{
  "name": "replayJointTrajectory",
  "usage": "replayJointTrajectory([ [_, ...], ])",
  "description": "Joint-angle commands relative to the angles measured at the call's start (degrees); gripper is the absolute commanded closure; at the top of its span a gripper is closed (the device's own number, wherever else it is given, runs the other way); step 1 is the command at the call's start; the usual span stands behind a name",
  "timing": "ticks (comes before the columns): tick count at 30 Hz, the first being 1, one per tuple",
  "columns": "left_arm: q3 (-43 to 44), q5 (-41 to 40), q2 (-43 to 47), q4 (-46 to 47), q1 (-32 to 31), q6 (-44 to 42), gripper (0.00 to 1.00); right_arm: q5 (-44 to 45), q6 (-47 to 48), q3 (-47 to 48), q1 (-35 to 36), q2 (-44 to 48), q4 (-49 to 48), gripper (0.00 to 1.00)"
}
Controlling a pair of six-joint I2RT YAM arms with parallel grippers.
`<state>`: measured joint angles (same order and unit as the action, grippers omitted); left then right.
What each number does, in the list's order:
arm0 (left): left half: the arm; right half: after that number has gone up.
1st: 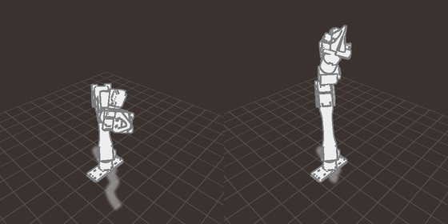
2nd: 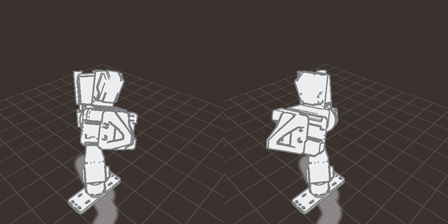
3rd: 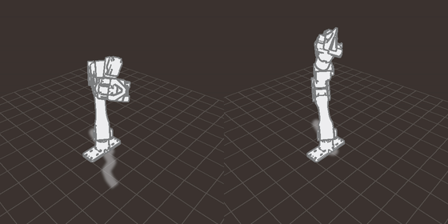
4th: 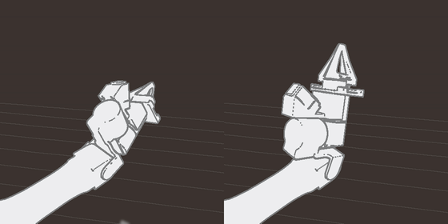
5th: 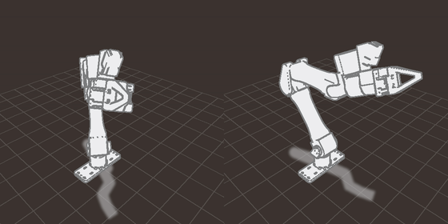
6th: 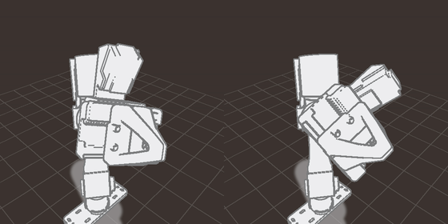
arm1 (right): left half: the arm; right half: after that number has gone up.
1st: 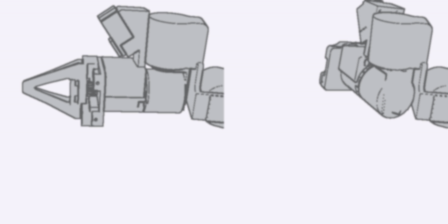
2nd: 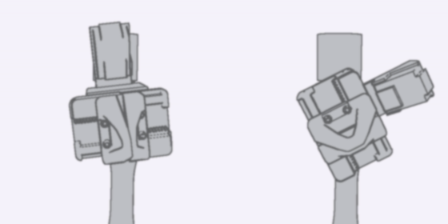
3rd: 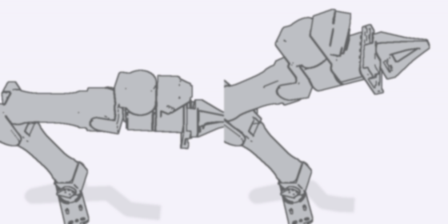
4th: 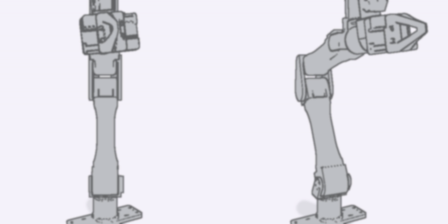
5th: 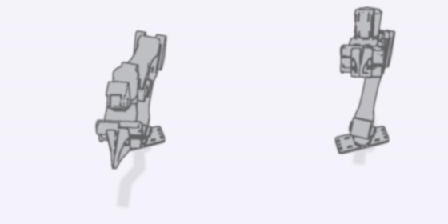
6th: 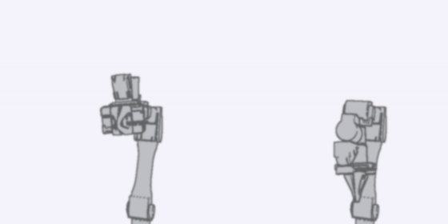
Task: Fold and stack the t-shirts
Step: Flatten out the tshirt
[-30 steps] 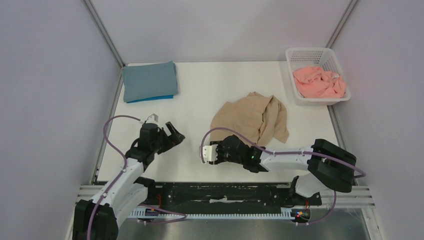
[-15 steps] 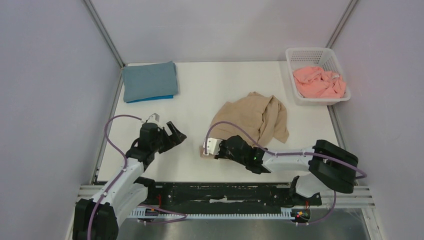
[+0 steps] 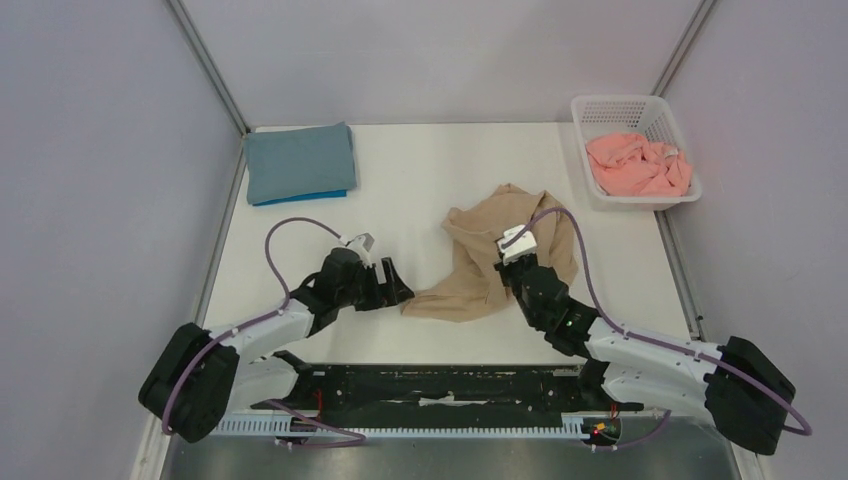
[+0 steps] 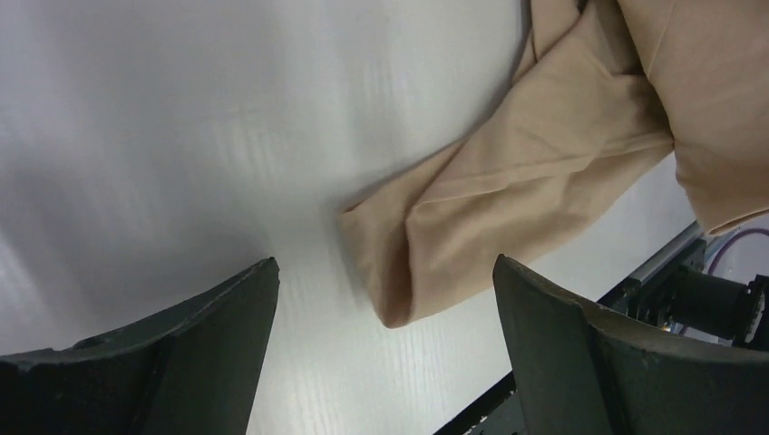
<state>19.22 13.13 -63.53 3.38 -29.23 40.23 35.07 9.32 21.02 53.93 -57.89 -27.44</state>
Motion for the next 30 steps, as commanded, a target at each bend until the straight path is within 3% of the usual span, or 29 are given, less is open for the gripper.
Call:
replayJointTrajectory([
  [1,2.21,0.09,-6.08,4.79,-6.31,0.36,0.07,4.23,-9.09,-2.95,-5.93,6.39,1.3,1.0],
  [13,9.42,-7.71,-20.47,-1.09,-18.57,0.13,0.37,3.44,-8.16,-6.44,-8.48,12.31,0.29,1.0],
  [17,10.97,-12.74,-20.57,-5.37,-20.99,0.84,0.64,3.52,-7.83,-6.84,-8.67,12.52,-0.08,1.0],
  [20,11.99,-17.47,-19.68,-7.99,-22.32,1.16,0.97,3.76,-7.61,-6.96,-8.84,13.02,0.02,1.0],
  [25,12.79,-24.37,-15.23,-10.58,-22.89,2.64,0.98,4.74,-6.88,-6.62,-9.26,14.38,0.1,0.99],
  [30,16.39,-36.97,-3.49,-16.01,-22.84,0.86,0.98,7.13,-3.53,-0.87,-10.27,14.68,-0.15,0.98],
])
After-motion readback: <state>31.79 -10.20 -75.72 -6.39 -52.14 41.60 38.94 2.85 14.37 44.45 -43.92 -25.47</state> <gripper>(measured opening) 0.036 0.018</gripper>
